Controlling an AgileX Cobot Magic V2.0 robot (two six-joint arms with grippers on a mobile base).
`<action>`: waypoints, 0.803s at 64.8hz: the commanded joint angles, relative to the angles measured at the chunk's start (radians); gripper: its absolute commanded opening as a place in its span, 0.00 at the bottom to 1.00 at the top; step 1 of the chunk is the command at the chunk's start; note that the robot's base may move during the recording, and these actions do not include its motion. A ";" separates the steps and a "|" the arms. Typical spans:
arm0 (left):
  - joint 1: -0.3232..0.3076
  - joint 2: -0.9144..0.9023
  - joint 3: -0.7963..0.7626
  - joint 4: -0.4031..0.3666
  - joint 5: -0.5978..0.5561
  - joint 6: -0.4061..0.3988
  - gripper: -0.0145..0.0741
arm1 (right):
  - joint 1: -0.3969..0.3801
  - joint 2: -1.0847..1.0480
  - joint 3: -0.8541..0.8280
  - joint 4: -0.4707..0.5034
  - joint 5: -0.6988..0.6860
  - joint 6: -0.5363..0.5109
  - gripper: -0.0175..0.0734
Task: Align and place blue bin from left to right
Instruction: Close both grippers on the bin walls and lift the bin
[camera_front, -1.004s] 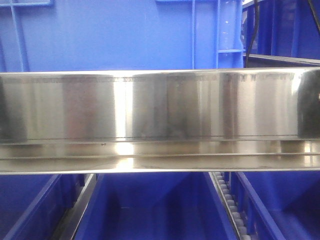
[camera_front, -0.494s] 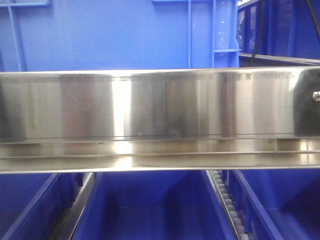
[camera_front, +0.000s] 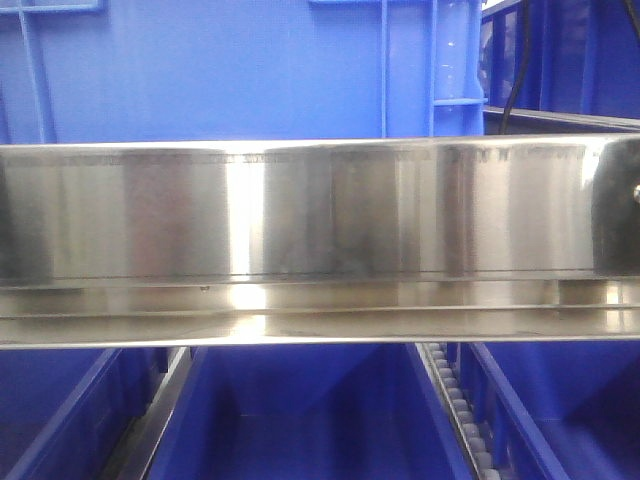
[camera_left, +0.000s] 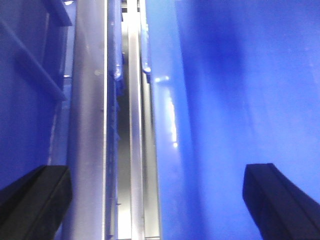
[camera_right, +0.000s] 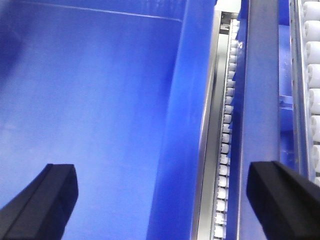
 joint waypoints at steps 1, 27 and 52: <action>0.002 -0.002 -0.006 -0.019 -0.007 0.001 0.84 | 0.000 -0.005 0.003 -0.006 -0.014 -0.009 0.82; 0.002 0.010 -0.006 -0.027 -0.007 0.001 0.84 | 0.000 -0.003 0.003 -0.006 -0.014 -0.009 0.82; 0.002 0.010 -0.006 -0.030 -0.007 0.001 0.55 | 0.000 -0.003 0.003 -0.006 -0.014 -0.009 0.22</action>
